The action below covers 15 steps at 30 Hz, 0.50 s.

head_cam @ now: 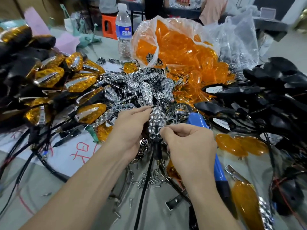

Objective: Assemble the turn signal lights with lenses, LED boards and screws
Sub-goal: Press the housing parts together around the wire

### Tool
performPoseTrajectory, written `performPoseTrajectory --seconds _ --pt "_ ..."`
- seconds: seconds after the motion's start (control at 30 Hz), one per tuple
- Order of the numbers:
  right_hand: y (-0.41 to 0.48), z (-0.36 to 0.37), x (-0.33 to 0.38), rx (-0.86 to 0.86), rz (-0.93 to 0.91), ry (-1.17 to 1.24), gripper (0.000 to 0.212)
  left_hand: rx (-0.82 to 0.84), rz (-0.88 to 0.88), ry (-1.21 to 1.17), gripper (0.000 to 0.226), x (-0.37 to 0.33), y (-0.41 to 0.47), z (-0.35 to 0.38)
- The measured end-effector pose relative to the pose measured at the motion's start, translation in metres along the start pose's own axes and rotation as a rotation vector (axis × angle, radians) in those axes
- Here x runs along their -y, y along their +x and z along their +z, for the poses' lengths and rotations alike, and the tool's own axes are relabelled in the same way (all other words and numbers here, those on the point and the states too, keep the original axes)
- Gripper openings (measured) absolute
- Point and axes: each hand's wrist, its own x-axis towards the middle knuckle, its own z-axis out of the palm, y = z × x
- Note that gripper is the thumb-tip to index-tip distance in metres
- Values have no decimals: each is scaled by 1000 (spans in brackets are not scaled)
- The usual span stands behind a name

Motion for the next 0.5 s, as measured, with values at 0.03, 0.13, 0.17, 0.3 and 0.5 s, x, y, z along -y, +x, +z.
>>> performPoseTrajectory --seconds 0.03,0.13,0.17,0.3,0.5 --pt "0 0 1 -23 -8 -46 20 1 -5 -23 18 0 -2 1" --pt "-2 2 1 -89 -42 -66 23 38 -11 -82 17 0 -7 3" --pt "-3 2 0 -118 -52 -45 20 60 -7 -92 17 0 -9 4" --pt "1 3 -5 -67 -51 86 24 128 -2 -165 17 -2 -16 4" --pt "-2 3 -4 9 -97 147 33 239 -4 -171 29 -2 -19 1"
